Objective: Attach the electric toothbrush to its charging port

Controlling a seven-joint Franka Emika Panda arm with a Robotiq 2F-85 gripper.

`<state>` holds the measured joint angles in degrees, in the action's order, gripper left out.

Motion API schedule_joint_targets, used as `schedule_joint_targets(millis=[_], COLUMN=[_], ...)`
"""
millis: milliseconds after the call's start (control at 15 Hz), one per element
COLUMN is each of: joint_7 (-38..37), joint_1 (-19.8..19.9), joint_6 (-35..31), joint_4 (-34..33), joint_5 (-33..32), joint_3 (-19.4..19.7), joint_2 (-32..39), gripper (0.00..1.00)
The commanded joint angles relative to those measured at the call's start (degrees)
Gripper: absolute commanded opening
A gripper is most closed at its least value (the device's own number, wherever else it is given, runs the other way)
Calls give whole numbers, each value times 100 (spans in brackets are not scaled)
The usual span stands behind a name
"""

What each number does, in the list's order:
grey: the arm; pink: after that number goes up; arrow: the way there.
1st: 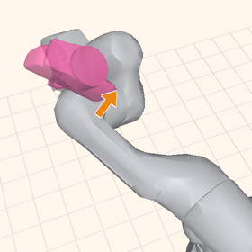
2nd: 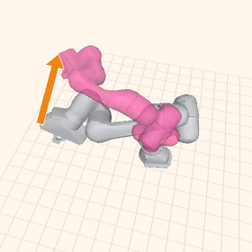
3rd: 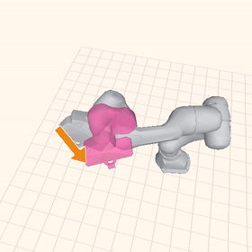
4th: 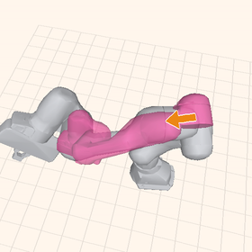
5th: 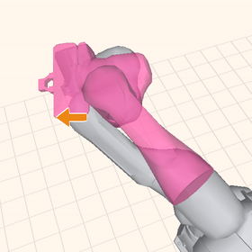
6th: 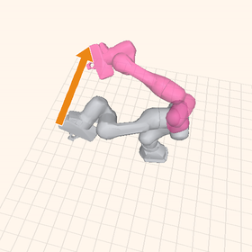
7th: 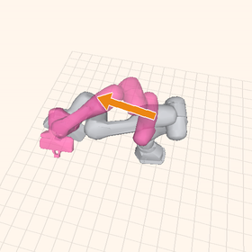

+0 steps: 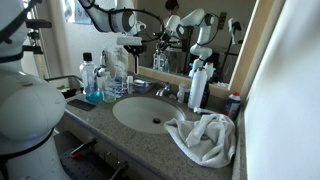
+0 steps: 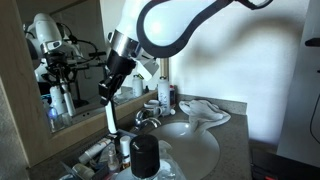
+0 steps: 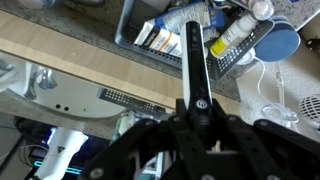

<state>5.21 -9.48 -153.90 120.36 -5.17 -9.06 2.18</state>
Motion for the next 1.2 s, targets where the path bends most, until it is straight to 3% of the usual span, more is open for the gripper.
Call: schedule_joint_targets(millis=[0, 1133], joint_7=[577, 2854], joint_1=[-73, 157], joint_6=[5, 65], joint_4=[-536, -1498], joint_5=[272, 1341], joint_3=[-163, -1085], joint_2=[421, 1481], gripper=[13, 13])
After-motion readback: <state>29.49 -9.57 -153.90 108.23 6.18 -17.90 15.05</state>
